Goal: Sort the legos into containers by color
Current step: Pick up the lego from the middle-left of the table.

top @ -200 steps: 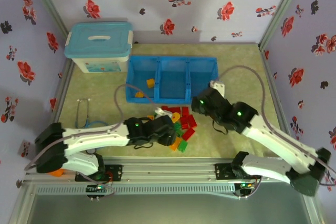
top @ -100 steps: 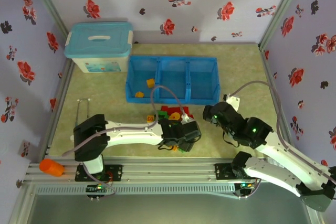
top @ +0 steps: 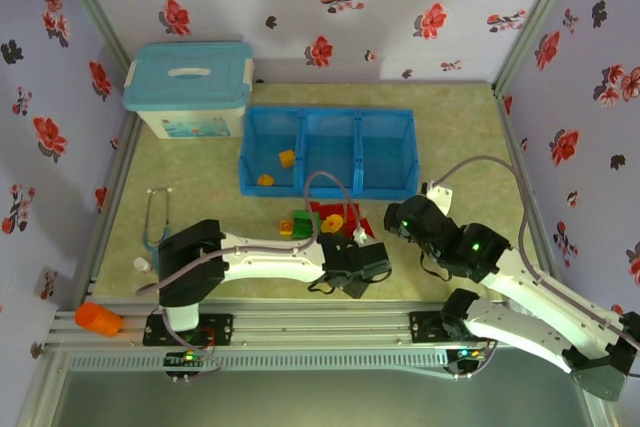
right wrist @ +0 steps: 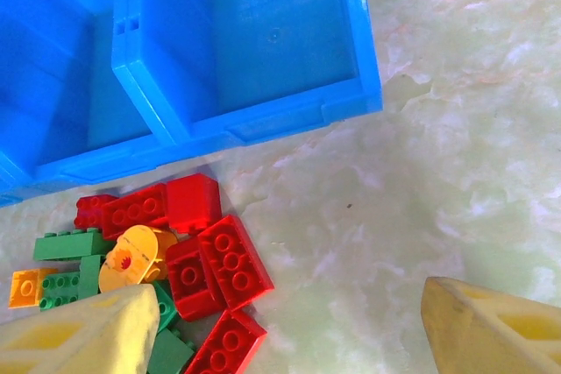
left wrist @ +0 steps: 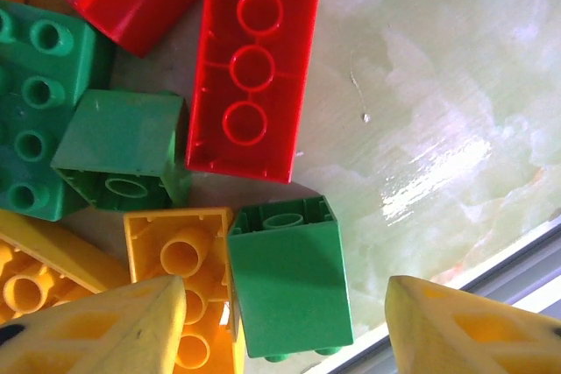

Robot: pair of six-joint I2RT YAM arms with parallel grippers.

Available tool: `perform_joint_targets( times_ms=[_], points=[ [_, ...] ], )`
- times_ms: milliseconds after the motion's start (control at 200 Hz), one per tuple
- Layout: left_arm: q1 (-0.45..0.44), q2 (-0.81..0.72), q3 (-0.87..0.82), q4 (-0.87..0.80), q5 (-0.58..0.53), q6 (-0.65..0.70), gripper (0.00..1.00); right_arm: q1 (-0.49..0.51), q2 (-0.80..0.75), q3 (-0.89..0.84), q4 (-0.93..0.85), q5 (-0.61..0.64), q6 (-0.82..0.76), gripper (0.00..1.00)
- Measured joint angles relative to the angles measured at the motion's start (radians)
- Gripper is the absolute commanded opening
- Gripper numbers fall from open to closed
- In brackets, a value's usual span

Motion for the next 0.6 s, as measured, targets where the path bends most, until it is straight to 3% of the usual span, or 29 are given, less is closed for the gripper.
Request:
perform_joint_targets(
  times_ms=[600],
  points=[
    [-0.005, 0.048, 0.027, -0.018, 0.007, -0.008, 0.56, 0.000, -0.018, -0.006, 0.012, 0.000, 0.009, 0.78]
  ],
)
